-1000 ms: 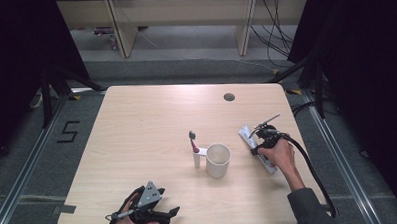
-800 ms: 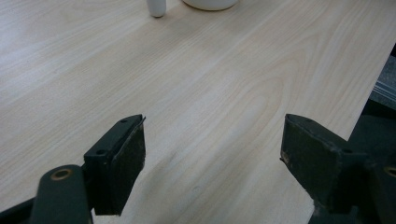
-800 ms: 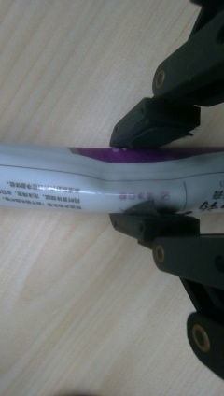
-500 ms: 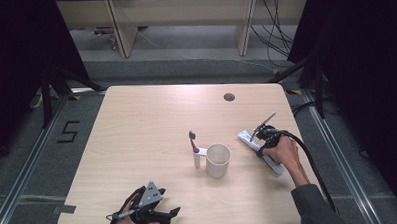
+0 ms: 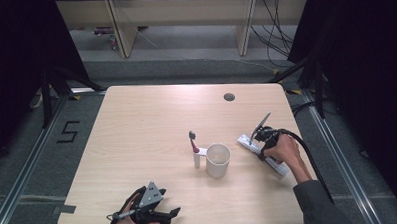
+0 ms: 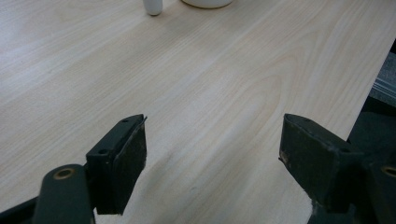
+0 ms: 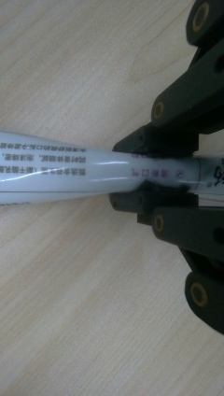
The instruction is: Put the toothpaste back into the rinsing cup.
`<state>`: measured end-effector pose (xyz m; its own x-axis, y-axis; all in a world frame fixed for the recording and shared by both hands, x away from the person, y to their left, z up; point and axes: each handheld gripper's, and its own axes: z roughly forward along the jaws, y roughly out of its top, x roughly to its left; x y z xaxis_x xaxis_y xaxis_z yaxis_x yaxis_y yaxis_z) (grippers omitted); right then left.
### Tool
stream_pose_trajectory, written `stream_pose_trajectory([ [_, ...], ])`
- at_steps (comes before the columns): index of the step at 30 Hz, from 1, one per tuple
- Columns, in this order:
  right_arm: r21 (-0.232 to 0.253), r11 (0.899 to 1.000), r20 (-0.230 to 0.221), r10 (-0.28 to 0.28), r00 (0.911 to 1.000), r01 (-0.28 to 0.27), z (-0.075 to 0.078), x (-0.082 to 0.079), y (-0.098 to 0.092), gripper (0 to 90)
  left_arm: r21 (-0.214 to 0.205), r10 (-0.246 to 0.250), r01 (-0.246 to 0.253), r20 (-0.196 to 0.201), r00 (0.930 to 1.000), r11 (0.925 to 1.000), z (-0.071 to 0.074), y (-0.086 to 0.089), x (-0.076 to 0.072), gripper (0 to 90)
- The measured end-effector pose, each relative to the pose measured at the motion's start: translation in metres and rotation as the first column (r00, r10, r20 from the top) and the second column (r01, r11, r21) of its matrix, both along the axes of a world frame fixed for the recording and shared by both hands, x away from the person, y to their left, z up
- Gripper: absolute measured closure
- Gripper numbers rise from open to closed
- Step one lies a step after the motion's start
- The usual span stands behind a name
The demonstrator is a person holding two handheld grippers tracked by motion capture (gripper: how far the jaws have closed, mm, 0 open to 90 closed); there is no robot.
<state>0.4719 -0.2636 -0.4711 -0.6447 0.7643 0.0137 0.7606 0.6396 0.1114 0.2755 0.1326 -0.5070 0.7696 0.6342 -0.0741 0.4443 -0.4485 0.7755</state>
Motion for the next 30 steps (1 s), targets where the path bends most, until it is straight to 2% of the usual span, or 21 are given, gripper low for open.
stream_pose_trajectory([
  [1,-0.004,1.0,0.0,0.007,1.0,-0.007,0.0,0.0,0.0,76.6,0.01,-0.012,0.012,-0.001,0.9999,0.9999,0.001,0.001,0.0,22.6],
  [3,-0.008,1.0,-0.019,0.003,0.9998,-0.003,0.001,0.0,0.002,76.6,-0.002,-0.001,0.001,0.0,1.0,1.0,0.0,0.0,0.0,22.5],
  [5,-0.018,1.0,-0.009,0.019,0.9998,-0.019,0.0,0.001,0.001,76.7,0.0,-0.003,0.003,-0.001,1.0,1.0,0.0,0.0,0.0,22.5],
  [6,-0.021,1.0,-0.027,0.001,0.9996,-0.001,0.002,0.0,0.003,76.7,0.001,-0.008,0.008,-0.001,1.0,1.0,0.0,0.0,0.0,22.6],
  [7,-0.028,0.999,-0.021,0.029,0.9994,-0.029,0.001,0.001,0.003,76.7,0.012,-0.015,0.015,0.0,0.9999,0.9998,0.001,0.001,0.0,22.5],
  [9,-0.04,0.999,-0.026,0.028,0.9993,-0.029,0.001,0.001,0.004,76.7,-0.003,0.002,-0.002,0.002,1.0,1.0,0.0,0.0,0.0,22.5],
  [12,-0.054,0.998,-0.038,0.01,0.9992,-0.012,0.002,0.0,0.007,76.8,0.01,-0.014,0.014,0.001,0.9999,0.9998,0.001,0.001,0.0,22.5],
  [14,-0.057,0.998,-0.037,0.029,0.9989,-0.031,0.002,0.001,0.006,76.8,0.0,-0.002,0.002,0.003,1.0,1.0,0.0,0.0,0.0,22.4],
  [15,-0.058,0.998,-0.043,0.015,0.9989,-0.018,0.002,0.0,0.008,76.9,-0.001,0.001,0.0,0.002,1.0,1.0,0.0,0.0,0.0,22.3],
  [17,-0.063,0.998,-0.042,0.016,0.999,-0.019,0.003,-0.001,0.008,76.9,0.012,-0.012,0.012,0.004,0.9999,0.9998,0.001,0.001,0.0,22.1],
  [18,-0.06,0.998,-0.045,0.029,0.9986,-0.032,0.002,-0.001,0.007,77.0,0.003,-0.008,0.008,0.0,1.0,1.0,0.0,0.001,0.0,22.0],
  [19,-0.057,0.997,-0.031,0.056,0.9979,-0.058,0.002,0.0,0.005,77.0,0.004,-0.003,0.003,0.003,1.0,1.0,0.0,0.0,0.0,21.7],
  [22,-0.059,0.997,-0.006,0.052,0.9986,-0.052,0.003,-0.001,0.002,77.1,0.004,-0.003,0.003,0.001,1.0,1.0,0.0,0.0,0.0,21.4],
  [23,-0.055,0.994,0.008,0.091,0.9958,-0.09,0.004,0.0,-0.002,77.1,0.006,-0.004,0.004,0.0,1.0,1.0,0.0,0.0,0.0,21.4],
  [24,-0.047,0.997,0.008,0.062,0.998,-0.062,0.006,-0.001,-0.001,77.2,0.006,-0.004,0.004,0.0,1.0,1.0,0.0,0.0,0.0,21.4],
  [25,-0.033,0.997,0.015,0.065,0.9978,-0.064,0.01,-0.001,-0.003,77.2,0.01,-0.003,0.003,0.0,1.0,0.9999,0.0,0.0,0.001,21.4],
  [26,-0.023,0.995,0.036,0.094,0.9949,-0.093,0.01,-0.001,-0.006,77.2,0.011,-0.002,0.002,0.001,1.0,0.9999,0.0,0.0,0.001,21.4],
  [29,-0.013,0.997,0.037,0.074,0.9966,-0.073,0.016,-0.004,-0.006,77.2,0.001,-0.003,0.003,-0.003,1.0,1.0,0.0,0.0,0.0,21.3],
  [30,-0.012,0.996,0.046,0.09,0.9949,-0.089,0.017,-0.003,-0.008,77.2,0.0,0.003,-0.003,0.0,1.0,1.0,0.0,0.0,0.0,21.4],
])
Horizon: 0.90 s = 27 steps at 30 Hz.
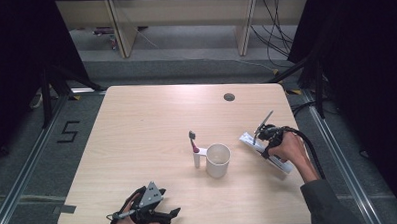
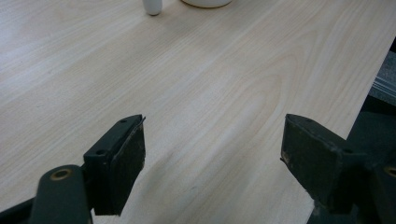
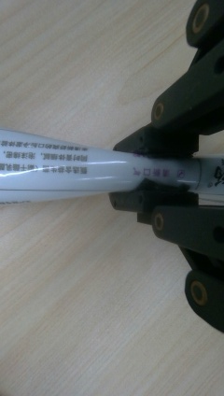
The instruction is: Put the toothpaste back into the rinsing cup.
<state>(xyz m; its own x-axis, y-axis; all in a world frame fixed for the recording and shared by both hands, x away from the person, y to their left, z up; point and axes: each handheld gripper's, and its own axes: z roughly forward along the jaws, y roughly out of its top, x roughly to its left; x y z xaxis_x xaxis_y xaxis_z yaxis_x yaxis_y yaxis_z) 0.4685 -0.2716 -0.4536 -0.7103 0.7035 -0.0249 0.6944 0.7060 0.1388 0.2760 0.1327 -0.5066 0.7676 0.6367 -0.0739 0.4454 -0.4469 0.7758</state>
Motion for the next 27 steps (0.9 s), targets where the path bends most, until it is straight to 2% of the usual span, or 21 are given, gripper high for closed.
stream_pose_trajectory([
  [2,0.017,1.0,0.011,-0.021,0.9997,0.021,0.004,-0.002,-0.001,77.2,-0.001,0.001,-0.001,-0.002,1.0,1.0,0.0,0.0,0.0,21.3],
  [3,0.023,1.0,0.03,0.01,0.9995,-0.011,0.004,-0.001,-0.003,77.2,-0.001,0.004,-0.004,0.001,1.0,1.0,0.0,0.0,0.0,21.3],
  [4,0.032,0.999,0.025,-0.014,0.9996,0.014,0.006,-0.003,-0.002,77.2,-0.001,0.004,-0.004,0.0,1.0,1.0,0.0,0.0,0.0,21.4],
  [8,0.077,0.997,0.064,-0.017,0.9978,0.012,0.016,-0.005,-0.008,77.2,0.015,-0.002,0.002,-0.001,1.0,0.9999,0.0,0.001,0.001,21.3],
  [11,0.096,0.995,0.093,-0.023,0.9954,0.014,0.022,-0.007,-0.011,77.2,0.01,0.001,-0.001,0.002,1.0,1.0,0.0,0.002,0.001,21.4],
  [12,0.117,0.993,0.102,-0.029,0.9943,0.017,0.024,-0.007,-0.012,77.2,0.006,-0.001,0.001,0.0,1.0,1.0,0.0,0.002,0.001,21.4],
  [13,0.125,0.992,0.098,-0.042,0.9943,0.03,0.025,-0.009,-0.012,77.2,0.01,-0.002,0.002,0.0,1.0,0.9999,0.0,0.002,0.001,21.4],
  [14,0.127,0.992,0.115,-0.03,0.993,0.016,0.027,-0.008,-0.013,77.2,0.012,0.0,0.0,0.003,1.0,0.9999,0.0,0.002,0.001,21.4],
  [18,0.155,0.988,0.121,-0.045,0.9917,0.026,0.032,-0.012,-0.012,77.3,0.012,-0.002,0.002,-0.001,1.0,0.9999,0.001,0.002,0.001,21.4],
  [19,0.16,0.987,0.134,-0.026,0.9906,0.004,0.033,-0.012,-0.012,77.2,0.015,0.0,0.0,-0.002,1.0,0.9999,0.001,0.002,0.001,21.4],
  [20,0.16,0.987,0.124,-0.048,0.9911,0.027,0.035,-0.013,-0.011,77.3,0.01,0.0,0.0,0.001,1.0,1.0,0.0,0.002,0.001,21.4],
  [21,0.168,0.986,0.142,-0.027,0.9896,0.002,0.035,-0.013,-0.011,77.3,0.01,0.0,0.0,0.001,1.0,0.9999,0.0,0.002,0.001,21.4],
  [25,0.191,0.982,0.154,-0.024,0.9878,-0.006,0.041,-0.014,-0.009,77.3,0.008,-0.002,0.002,0.0,1.0,1.0,0.0,0.002,0.001,21.4],
  [26,0.184,0.983,0.14,-0.047,0.9891,0.021,0.044,-0.016,-0.007,77.3,0.008,-0.003,0.003,0.002,1.0,1.0,0.0,0.002,0.001,21.3],
  [27,0.193,0.981,0.165,-0.027,0.986,-0.006,0.045,-0.015,-0.007,77.3,0.003,-0.001,0.001,0.004,1.0,1.0,0.0,0.001,0.001,21.4],
])
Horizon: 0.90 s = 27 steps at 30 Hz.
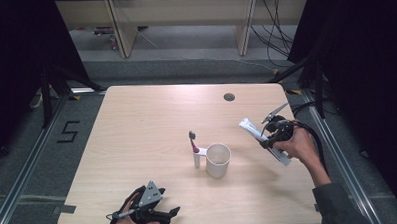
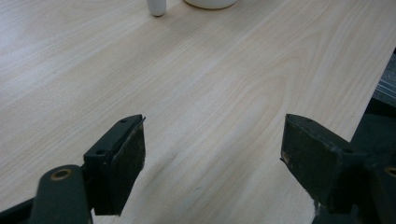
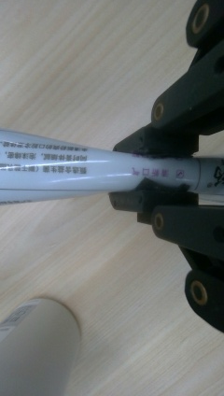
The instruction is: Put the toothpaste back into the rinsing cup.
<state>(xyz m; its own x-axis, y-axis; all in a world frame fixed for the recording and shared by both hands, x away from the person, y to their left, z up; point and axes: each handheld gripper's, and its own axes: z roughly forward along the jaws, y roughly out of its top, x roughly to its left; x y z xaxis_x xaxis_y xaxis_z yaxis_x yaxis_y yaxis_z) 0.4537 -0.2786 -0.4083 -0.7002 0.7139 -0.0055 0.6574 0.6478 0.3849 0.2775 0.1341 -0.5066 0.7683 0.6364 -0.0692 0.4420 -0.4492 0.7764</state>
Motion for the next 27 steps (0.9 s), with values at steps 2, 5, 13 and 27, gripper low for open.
stream_pose_trajectory([
  [2,0.033,0.999,0.029,0.013,0.9995,-0.014,0.005,0.0,0.002,77.3,0.003,0.001,-0.001,-0.005,1.0,1.0,0.0,0.0,0.0,21.4],
  [5,0.066,0.998,0.034,-0.006,0.9994,0.004,0.013,-0.004,0.005,77.3,0.001,0.0,0.0,-0.002,1.0,1.0,0.0,0.0,0.0,21.4],
  [13,0.197,0.979,0.147,0.032,0.9886,-0.061,0.025,-0.006,0.014,77.4,-0.006,0.01,-0.01,0.0,0.9999,0.9999,0.0,0.0,0.0,21.4],
  [27,0.347,0.934,0.233,0.001,0.9725,-0.084,0.041,-0.016,0.03,77.4,-0.011,0.009,-0.009,0.003,1.0,0.9999,0.0,0.0,0.0,21.4],
])
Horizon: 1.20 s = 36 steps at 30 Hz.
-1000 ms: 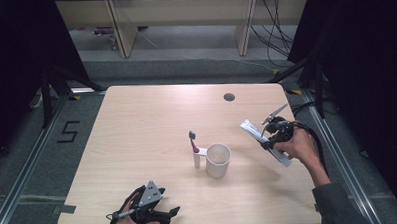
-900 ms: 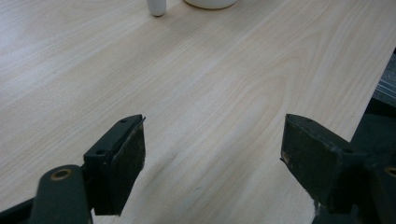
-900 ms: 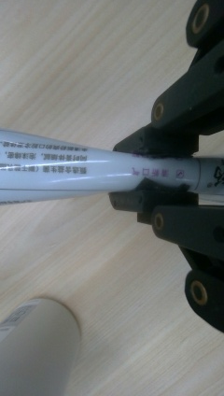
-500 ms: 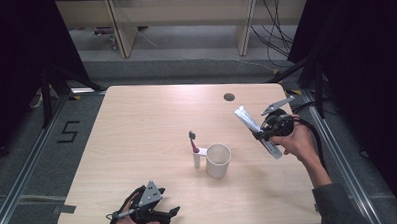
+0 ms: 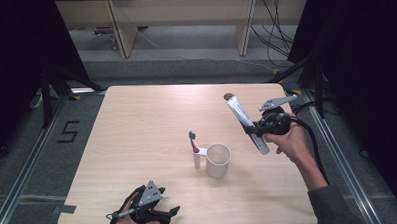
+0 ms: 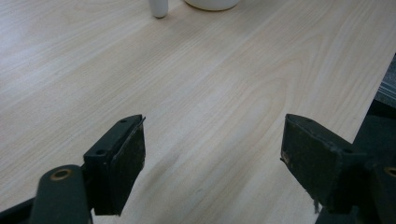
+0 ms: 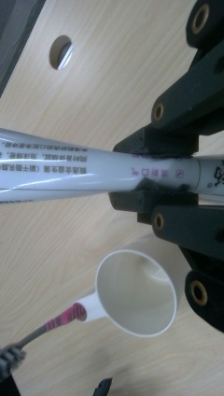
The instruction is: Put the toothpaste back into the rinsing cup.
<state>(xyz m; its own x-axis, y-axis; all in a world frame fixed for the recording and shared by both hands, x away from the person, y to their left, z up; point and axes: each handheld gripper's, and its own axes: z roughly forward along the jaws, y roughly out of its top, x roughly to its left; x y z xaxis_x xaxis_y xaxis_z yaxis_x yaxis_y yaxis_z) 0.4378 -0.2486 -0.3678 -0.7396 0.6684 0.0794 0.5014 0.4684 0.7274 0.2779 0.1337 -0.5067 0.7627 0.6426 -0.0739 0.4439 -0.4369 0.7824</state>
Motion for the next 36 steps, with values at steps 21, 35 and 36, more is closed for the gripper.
stream_pose_trajectory([
  [21,0.252,0.964,0.098,0.059,0.9935,-0.082,0.008,-0.007,0.037,77.4,-0.004,-0.005,0.005,-0.002,1.0,1.0,0.001,-0.001,0.0,21.4],
  [35,0.297,0.948,0.144,0.079,0.9864,-0.119,0.0,-0.014,0.053,77.4,0.01,-0.014,0.014,0.0,0.9999,0.9999,0.001,0.0,0.002,21.4],
  [36,0.3,0.947,0.128,0.08,0.9885,-0.116,-0.001,-0.014,0.055,77.4,0.006,-0.01,0.01,0.002,0.9999,0.9999,0.001,-0.001,0.001,21.4],
])
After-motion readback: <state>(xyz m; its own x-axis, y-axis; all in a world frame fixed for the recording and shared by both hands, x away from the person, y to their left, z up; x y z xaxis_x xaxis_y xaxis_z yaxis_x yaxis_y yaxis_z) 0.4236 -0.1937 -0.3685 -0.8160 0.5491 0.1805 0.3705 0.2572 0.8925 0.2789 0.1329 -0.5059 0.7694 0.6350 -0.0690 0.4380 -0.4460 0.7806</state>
